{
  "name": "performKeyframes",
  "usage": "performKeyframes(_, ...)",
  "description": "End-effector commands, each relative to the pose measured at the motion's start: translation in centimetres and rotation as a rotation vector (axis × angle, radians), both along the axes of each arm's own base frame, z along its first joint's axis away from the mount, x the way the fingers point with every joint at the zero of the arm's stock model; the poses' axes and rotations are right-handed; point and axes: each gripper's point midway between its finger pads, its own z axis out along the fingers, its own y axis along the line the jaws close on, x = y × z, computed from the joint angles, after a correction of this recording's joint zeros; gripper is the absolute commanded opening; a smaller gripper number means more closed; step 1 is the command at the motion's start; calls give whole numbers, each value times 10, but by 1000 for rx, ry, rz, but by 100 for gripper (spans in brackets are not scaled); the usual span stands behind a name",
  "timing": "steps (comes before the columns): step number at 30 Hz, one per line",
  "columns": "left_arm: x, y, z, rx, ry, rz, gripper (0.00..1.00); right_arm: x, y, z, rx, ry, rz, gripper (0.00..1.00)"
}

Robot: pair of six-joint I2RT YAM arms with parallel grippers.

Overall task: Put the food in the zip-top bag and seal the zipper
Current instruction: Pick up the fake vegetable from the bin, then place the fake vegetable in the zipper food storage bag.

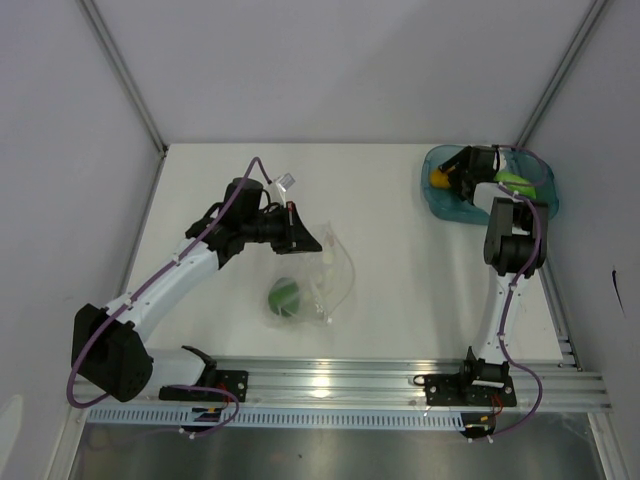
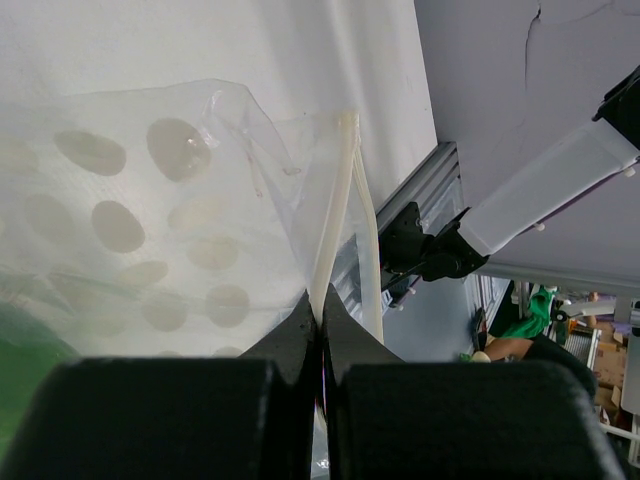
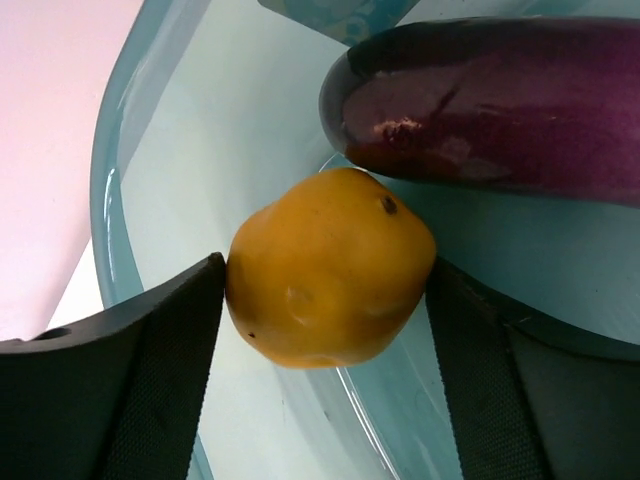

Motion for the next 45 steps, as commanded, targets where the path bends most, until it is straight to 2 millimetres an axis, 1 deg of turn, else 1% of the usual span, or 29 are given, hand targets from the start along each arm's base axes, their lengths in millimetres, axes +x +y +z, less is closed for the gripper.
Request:
performKeyframes(1,-1,-2,8,-21,-6,-8,1,9,1,0,-20,-27,33,79)
performKeyframes(2,-1,-2,9,-23,-9,-9,0,9,4,2,-18,-36,49,76)
performKeyframes(5,-2,-2,9,-23,-9,-8,0,8,8,4,-9,-47,79,46)
performKeyframes(6,-2,-1,10,-24,-12,-8,1,8,8,5,-5,-50,88,32)
performKeyframes(9,-3,-1,10,-25,-11,-9,0,6,8,18,-11,-69,104,31)
performKeyframes(10,-4,-1,12,-27,-15,-10,1,3,7,31,-17,-93,108,30)
performKeyframes(11,-4,-1,12,-29,-18,-10,1,0,7,38,-31,-102,111,29)
performKeyframes(13,-5,0,13,-32,-21,-11,0,-6,6,55,-50,-121,111,24)
performKeyframes(14,-6,0,11,-30,-16,-11,1,-12,5,75,-63,-145,110,22)
performKeyframes(16,-6,-1,12,-36,-21,-13,1,-19,4,91,-86,-151,117,12)
performKeyframes(17,-7,0,9,-34,-15,-12,1,-27,3,105,-96,-154,115,11)
performKeyframes(19,-7,-1,13,-45,-25,-16,1,-38,2,115,-112,-149,114,3)
performKeyframes(20,-8,-2,13,-47,-25,-20,1,-49,2,126,-120,-160,115,2)
performKeyframes(22,-8,-2,11,-48,-18,-25,1,-61,1,136,-138,-175,113,0)
performKeyframes(23,-10,-2,10,-49,-15,-30,1,-75,3,145,-142,-185,116,0)
performKeyframes(26,-10,-2,10,-46,-23,-35,1,-100,12,153,-124,-188,137,0)
performKeyframes(27,-10,-2,10,-42,-21,-37,1,-118,21,160,-113,-203,153,0)
performKeyframes(30,-9,-1,11,-28,-30,-45,1,-148,45,177,-111,-232,200,0)
performKeyframes(31,-8,-2,7,-21,-18,-47,1,-170,65,187,-109,-265,241,0)
performKeyframes(32,-10,-3,6,-24,-10,-65,1,-181,74,192,-109,-281,259,0)
performKeyframes(33,-9,-4,6,-26,-8,-69,1,-193,89,196,-110,-292,290,0)
performKeyframes(34,-7,-5,1,-15,2,-71,1,-213,109,207,-116,-327,334,0)
performKeyframes(35,-4,-6,-1,-7,-1,-70,1,-222,118,211,-120,-346,355,0)
performKeyframes(37,0,-6,-9,11,13,-70,1,-242,134,209,-116,-331,406,0)
performKeyframes(38,5,-9,-13,17,28,-73,0,-256,149,217,-106,-353,452,0)
performKeyframes(40,7,-11,-17,20,43,-74,1,-270,165,216,-95,-343,507,0)
performKeyframes(41,9,-13,-18,18,50,-74,1,-277,174,218,-91,-345,538,0)
performKeyframes(42,11,-14,-16,9,40,-71,1,-289,190,224,-84,-362,589,0)
performKeyframes(45,15,-18,-14,-6,47,-61,1,-312,213,231,-86,-381,679,0)
